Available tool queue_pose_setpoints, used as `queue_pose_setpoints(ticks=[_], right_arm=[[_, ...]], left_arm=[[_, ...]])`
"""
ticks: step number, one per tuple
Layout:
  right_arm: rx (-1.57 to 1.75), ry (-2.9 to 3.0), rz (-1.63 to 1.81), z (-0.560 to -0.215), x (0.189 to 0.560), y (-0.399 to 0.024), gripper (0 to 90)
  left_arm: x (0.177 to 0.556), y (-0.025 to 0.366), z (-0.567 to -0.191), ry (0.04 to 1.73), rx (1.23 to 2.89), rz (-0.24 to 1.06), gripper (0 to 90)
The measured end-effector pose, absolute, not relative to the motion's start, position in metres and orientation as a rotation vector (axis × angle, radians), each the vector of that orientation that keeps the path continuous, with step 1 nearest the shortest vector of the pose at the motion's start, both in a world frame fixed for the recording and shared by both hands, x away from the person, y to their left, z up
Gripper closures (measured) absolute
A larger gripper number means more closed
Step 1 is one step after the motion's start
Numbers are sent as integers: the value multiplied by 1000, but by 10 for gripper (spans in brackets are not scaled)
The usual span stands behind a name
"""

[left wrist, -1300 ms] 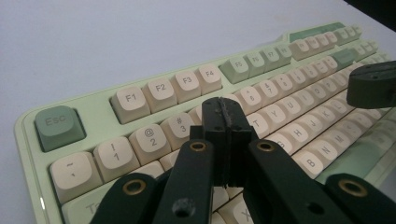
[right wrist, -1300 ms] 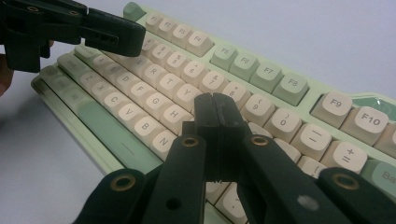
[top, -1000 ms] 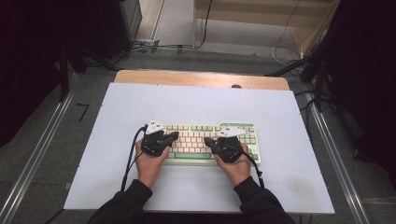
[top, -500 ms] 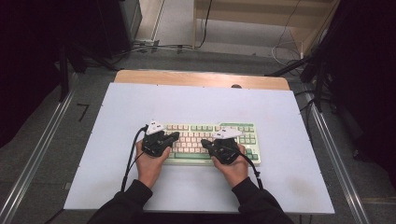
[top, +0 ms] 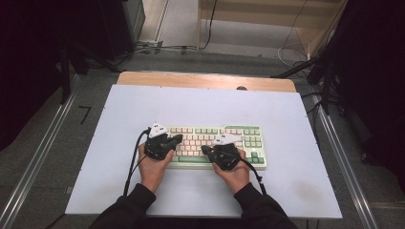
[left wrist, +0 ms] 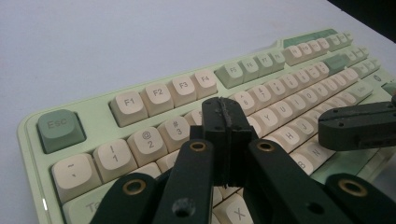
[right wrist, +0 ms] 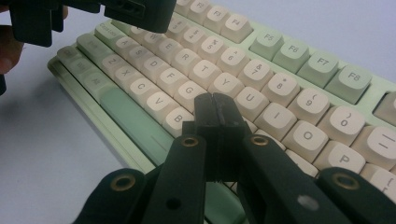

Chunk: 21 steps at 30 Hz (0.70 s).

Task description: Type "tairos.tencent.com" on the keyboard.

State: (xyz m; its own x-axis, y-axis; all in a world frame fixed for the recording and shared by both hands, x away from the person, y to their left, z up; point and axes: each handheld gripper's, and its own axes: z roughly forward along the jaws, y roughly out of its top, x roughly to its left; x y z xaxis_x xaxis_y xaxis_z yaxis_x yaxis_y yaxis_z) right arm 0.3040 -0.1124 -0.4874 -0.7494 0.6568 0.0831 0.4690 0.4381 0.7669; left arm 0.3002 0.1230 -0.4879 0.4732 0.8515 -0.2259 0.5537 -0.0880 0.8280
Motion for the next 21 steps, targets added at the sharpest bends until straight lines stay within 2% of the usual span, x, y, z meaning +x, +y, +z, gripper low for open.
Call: queue_pose_setpoints(ticks=[21], right_arm=[[981,2481,1191,-493,303,-108,876]], left_arm=[[300,122,-488,1195,1769,387,900]])
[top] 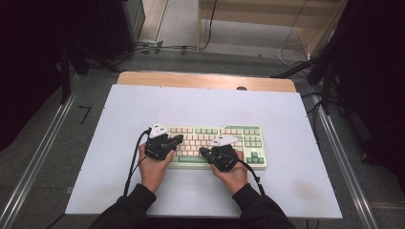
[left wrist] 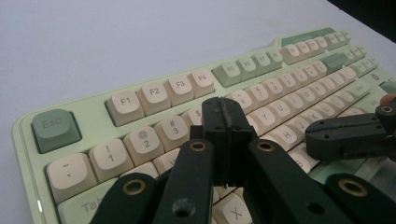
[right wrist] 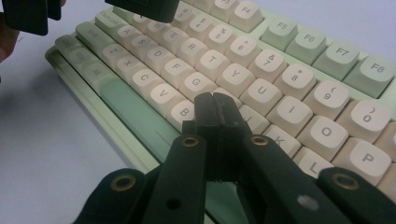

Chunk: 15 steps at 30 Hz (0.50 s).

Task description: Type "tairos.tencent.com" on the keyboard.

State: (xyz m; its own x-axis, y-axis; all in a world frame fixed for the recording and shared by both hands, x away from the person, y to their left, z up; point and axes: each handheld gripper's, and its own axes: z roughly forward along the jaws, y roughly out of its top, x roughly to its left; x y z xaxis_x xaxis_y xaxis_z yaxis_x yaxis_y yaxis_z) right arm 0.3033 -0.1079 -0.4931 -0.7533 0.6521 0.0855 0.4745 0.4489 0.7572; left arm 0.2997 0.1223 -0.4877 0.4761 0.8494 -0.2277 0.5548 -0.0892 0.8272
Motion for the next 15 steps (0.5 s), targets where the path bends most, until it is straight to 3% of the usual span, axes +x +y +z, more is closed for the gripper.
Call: queue_pose_setpoints(ticks=[15], right_arm=[[1018,2413,1247,-479,308,-124,876]], left_arm=[[300,120,-488,1193,1765,374,900]])
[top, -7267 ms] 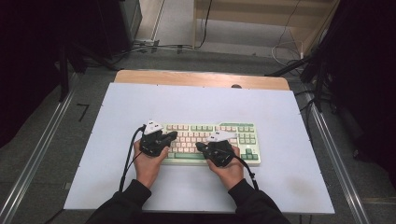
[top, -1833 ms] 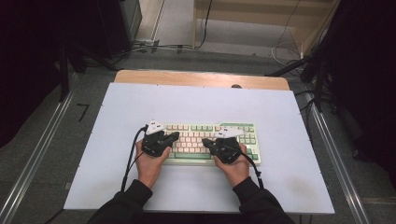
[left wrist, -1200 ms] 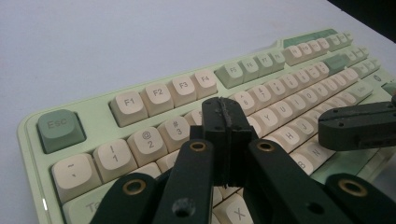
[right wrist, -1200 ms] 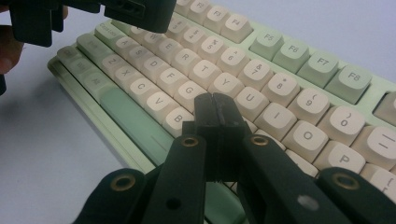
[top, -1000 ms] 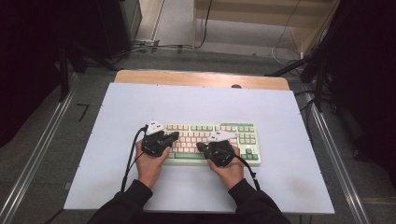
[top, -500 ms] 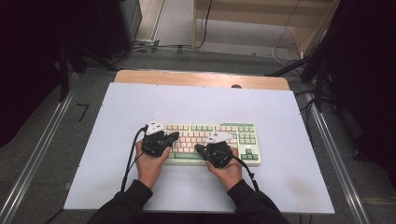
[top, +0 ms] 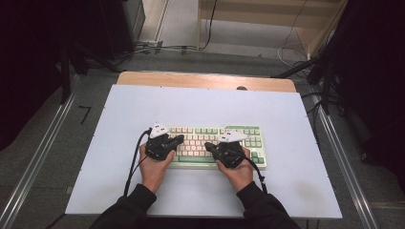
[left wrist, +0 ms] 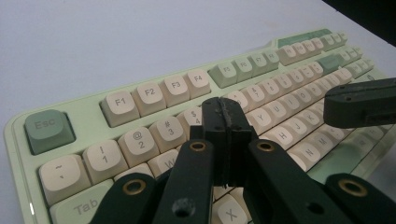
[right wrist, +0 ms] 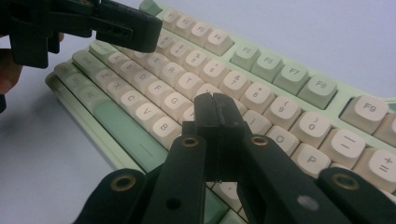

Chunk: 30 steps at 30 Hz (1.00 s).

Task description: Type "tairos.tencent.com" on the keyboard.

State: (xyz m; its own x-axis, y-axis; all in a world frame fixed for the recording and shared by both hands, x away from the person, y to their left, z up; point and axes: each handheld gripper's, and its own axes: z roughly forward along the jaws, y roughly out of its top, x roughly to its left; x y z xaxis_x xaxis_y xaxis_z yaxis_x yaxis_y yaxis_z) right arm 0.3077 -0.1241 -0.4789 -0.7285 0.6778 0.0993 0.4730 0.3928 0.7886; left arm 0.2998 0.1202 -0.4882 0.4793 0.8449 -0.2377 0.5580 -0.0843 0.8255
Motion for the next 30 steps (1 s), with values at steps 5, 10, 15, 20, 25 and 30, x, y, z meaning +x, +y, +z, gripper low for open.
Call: queue_pose_setpoints(ticks=[5,10,15,20,25,30], right_arm=[[1023,2407,1248,-478,309,-127,876],[1030,2404,1246,-477,309,-128,876],[1031,2403,1245,-477,309,-129,876],[1032,2403,1243,-477,310,-130,876],[1035,2402,1242,-477,310,-130,876],[1036,2401,1240,-477,310,-130,875]], left_arm=[[300,118,-488,1193,1760,365,900],[301,117,-488,1192,1761,360,900],[303,114,-489,1186,1762,355,900],[304,111,-489,1178,1769,350,900],[306,110,-490,1176,1771,344,900],[307,109,-489,1177,1771,343,900]])
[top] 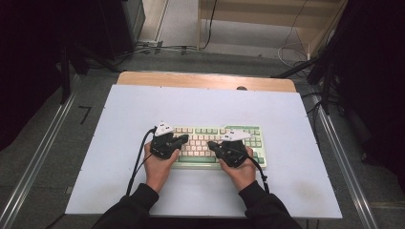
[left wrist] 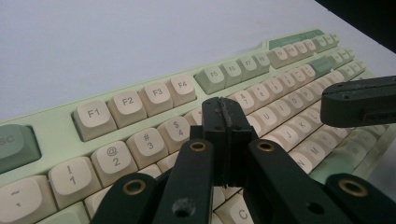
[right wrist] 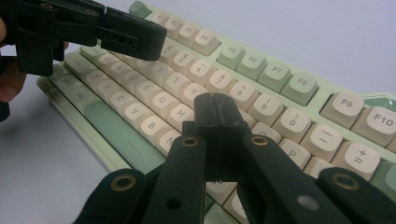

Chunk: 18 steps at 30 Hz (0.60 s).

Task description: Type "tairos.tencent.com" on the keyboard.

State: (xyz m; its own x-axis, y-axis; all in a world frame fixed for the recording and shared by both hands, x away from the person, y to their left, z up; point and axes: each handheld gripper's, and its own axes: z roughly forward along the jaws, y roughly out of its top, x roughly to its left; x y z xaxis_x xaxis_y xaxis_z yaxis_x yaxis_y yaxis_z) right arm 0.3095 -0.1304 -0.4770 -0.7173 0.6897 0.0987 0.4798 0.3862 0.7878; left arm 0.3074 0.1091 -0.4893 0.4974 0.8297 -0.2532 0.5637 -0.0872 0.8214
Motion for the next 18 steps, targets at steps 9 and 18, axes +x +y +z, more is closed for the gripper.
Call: queue_pose_setpoints(ticks=[9,18], right_arm=[[1039,2396,1237,-476,310,-131,876],[1042,2392,1241,-476,309,-132,876]], left_arm=[[309,104,-490,1160,1784,331,900],[312,99,-492,1156,1799,318,900]])
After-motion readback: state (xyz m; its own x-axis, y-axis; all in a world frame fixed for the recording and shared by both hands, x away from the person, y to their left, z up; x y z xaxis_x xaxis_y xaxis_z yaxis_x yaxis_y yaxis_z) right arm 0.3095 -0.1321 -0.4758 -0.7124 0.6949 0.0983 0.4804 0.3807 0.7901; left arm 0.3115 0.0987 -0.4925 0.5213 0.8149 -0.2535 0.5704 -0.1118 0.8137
